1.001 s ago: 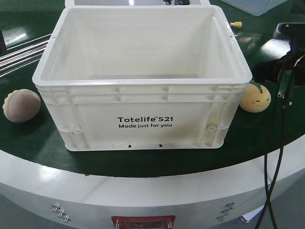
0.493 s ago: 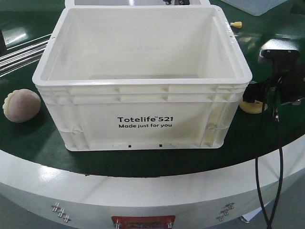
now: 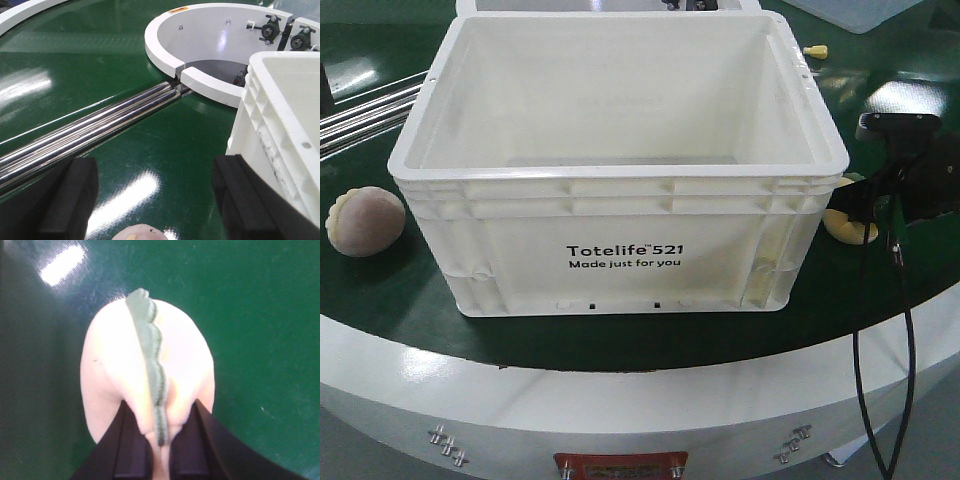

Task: Place moving items into box and shelve
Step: 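Lower the right gripper onto the yellow plush and the left onto the pink plush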

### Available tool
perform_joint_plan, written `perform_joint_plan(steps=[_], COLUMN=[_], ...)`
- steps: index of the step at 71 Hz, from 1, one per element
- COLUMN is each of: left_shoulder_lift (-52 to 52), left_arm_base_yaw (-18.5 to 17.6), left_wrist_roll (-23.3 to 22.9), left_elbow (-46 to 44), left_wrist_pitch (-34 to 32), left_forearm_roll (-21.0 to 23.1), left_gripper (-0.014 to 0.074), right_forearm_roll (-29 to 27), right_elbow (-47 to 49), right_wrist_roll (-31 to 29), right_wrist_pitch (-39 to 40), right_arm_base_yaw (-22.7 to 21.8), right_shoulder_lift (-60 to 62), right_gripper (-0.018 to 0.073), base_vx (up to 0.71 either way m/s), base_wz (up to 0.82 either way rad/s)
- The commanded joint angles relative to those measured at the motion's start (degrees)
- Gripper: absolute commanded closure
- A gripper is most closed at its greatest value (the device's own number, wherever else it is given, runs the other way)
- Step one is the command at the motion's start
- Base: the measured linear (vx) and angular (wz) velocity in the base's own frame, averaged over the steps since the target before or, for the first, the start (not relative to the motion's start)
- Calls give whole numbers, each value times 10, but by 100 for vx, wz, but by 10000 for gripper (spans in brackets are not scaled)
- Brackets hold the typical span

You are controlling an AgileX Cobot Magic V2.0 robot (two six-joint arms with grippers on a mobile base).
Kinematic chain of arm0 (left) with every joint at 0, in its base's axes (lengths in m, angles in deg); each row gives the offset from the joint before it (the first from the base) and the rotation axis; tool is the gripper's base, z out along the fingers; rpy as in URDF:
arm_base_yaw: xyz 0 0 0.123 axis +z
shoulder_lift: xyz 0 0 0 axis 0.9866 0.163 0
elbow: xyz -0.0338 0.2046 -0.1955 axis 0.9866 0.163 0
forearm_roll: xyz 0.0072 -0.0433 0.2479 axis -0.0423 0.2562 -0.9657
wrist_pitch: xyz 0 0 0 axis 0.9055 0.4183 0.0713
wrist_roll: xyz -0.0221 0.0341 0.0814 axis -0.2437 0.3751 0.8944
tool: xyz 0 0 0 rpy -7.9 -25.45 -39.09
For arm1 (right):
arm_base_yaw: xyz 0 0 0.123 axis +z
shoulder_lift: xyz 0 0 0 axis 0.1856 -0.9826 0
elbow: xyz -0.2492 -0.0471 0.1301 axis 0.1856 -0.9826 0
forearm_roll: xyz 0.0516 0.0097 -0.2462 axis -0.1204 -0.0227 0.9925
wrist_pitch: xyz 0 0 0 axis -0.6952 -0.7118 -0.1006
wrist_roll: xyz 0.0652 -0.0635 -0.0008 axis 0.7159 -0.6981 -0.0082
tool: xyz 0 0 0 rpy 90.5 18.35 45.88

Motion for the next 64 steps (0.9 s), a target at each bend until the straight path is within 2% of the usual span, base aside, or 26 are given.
perform_joint_plan(steps=[1,13,64], left_shoulder_lift=[-9,10,195], left_arm_base_yaw=[5,20,17], left_wrist_roll=[-1,-4,-8], left_elbow=[-21,-22,-21], left_wrist_pitch=[-58,-57,-33], left_forearm_roll=[-6,-8,-7], left_gripper=[21,21,21], right_forearm_roll=[5,6,5], right_elbow=[14,14,14], right_wrist_roll=[-3,-3,-3], right_wrist_pitch=[5,2,11], right_arm_base_yaw=[0,0,0], right_shoulder_lift=[20,20,20], right_gripper=[574,574,574], base_vx=[0,0,0], base_wz=[0,0,0])
